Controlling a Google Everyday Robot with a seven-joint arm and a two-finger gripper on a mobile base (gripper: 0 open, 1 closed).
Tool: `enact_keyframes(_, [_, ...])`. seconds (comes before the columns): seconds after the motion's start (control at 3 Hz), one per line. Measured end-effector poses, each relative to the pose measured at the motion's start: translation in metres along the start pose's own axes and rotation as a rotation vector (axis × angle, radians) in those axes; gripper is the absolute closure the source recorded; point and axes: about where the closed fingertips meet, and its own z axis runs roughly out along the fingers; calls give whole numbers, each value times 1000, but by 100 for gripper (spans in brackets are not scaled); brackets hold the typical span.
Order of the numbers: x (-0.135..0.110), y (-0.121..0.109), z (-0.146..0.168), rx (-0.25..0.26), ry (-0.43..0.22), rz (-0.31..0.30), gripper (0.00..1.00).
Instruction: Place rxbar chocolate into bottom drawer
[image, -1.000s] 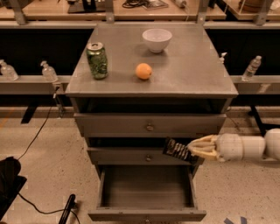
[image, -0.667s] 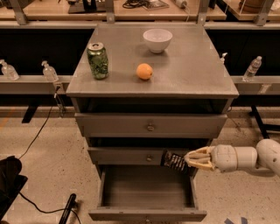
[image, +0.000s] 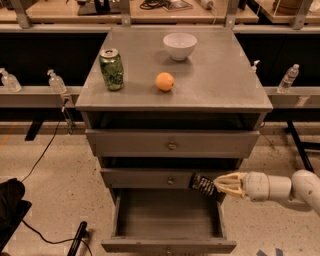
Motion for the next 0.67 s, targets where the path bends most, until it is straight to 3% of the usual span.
enact_keyframes(0.33, [73,-8,-5,98,8,-51,100])
enact_keyframes(0.67, [139,-7,-3,97,7,-47,100])
